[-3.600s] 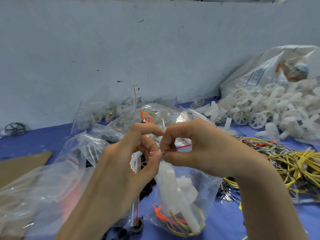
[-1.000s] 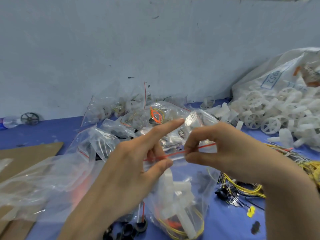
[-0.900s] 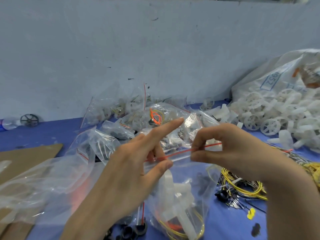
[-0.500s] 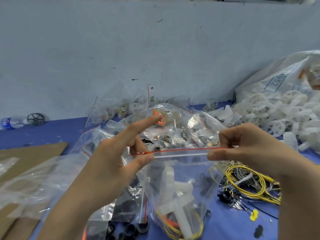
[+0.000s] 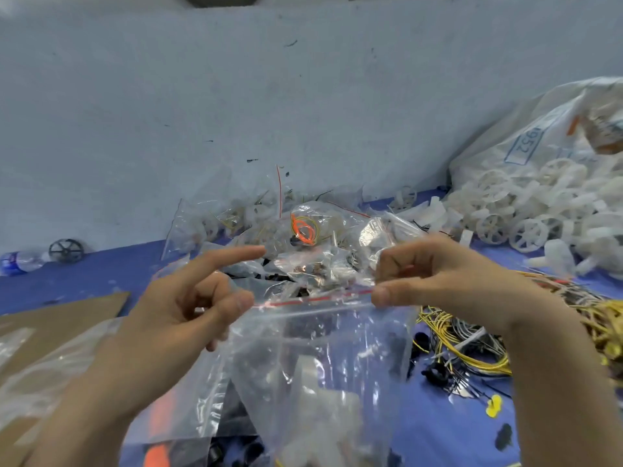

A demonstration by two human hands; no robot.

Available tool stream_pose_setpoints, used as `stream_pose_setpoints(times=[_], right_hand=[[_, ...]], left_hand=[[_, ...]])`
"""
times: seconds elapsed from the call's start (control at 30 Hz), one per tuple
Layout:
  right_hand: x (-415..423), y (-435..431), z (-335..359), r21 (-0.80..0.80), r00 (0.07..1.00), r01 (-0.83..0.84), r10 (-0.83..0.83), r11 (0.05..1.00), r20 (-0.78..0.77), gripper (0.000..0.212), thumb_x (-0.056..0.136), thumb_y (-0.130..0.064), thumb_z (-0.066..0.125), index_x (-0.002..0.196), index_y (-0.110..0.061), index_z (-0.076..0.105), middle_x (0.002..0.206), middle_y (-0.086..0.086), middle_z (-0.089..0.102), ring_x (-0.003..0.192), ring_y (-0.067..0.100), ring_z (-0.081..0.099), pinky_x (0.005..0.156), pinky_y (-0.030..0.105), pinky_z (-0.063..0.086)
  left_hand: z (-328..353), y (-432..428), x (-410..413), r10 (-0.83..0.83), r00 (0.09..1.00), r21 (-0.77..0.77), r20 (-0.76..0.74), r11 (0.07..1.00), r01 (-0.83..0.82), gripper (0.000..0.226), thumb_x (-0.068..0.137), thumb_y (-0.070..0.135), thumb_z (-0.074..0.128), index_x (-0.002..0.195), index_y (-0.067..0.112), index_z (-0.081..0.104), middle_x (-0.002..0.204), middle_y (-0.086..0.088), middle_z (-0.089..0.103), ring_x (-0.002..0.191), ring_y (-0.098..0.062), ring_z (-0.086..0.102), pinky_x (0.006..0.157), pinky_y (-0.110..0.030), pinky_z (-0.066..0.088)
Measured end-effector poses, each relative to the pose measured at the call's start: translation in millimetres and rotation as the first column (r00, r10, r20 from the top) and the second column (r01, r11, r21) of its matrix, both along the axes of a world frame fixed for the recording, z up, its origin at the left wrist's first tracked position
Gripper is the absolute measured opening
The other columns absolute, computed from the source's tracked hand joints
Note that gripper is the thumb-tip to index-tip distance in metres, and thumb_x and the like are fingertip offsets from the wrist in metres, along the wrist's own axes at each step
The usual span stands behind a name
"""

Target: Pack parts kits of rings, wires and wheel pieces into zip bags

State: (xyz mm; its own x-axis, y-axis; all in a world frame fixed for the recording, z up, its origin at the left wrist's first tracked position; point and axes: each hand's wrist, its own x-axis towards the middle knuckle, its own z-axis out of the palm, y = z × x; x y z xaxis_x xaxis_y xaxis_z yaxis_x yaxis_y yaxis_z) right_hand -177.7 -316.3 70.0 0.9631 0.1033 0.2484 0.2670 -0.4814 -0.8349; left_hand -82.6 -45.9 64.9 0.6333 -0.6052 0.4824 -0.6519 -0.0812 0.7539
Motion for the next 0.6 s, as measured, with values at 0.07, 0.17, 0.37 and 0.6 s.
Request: stream_pose_setpoints(times=[0.07,0.17,0.37,0.6], right_hand=[[13,2,-12,0.036,0.991,-0.070,0.073,0.997,-0.108,0.024,0.074,-0.037,0.077,0.071,-0.016,0.067,0.072,0.004,0.062,0.071,0.013,0.055,0.069,0.023,0.043],[26,0,-29,0.006,0.967,-0.073,0.072,0.997,-0.243,0.019,0.078,-0.030,0.074,0.075,-0.011,0.067,0.074,-0.001,0.067,0.075,0.009,0.061,0.079,0.027,0.051],[20,11,-20,0.001,0.900,-0.232,0.215,0.973,-0.379,0.046,0.071,-0.057,0.066,0.088,-0.015,0.074,0.096,0.004,0.073,0.092,0.012,0.068,0.092,0.034,0.053],[10,41,2,-0.053,0.870,-0.389,0.348,0.920,-0.349,0.008,0.083,-0.025,0.070,0.078,-0.020,0.069,0.065,-0.014,0.064,0.062,-0.007,0.057,0.063,0.008,0.043]], left_hand=[[-7,-9,1,-0.011,0.994,0.152,-0.106,0.988,0.028,0.036,0.071,0.049,0.067,0.107,0.050,0.066,0.057,0.007,0.037,0.049,-0.004,0.035,0.046,-0.012,0.030],[-19,-25,-1,-0.070,0.964,0.406,-0.256,0.897,0.173,0.031,0.066,0.051,0.073,0.095,0.039,0.073,0.060,0.003,0.045,0.056,-0.008,0.039,0.052,-0.020,0.028],[-18,-30,-1,-0.254,0.897,0.391,-0.363,0.832,0.394,0.024,0.061,0.048,0.080,0.069,0.027,0.076,0.048,0.010,0.044,0.047,-0.004,0.034,0.048,-0.015,0.025],[-17,-17,5,-0.278,0.925,0.293,-0.259,0.890,0.349,0.035,0.064,0.055,0.080,0.077,0.023,0.077,0.061,-0.030,0.051,0.062,-0.020,0.040,0.061,-0.033,0.030]])
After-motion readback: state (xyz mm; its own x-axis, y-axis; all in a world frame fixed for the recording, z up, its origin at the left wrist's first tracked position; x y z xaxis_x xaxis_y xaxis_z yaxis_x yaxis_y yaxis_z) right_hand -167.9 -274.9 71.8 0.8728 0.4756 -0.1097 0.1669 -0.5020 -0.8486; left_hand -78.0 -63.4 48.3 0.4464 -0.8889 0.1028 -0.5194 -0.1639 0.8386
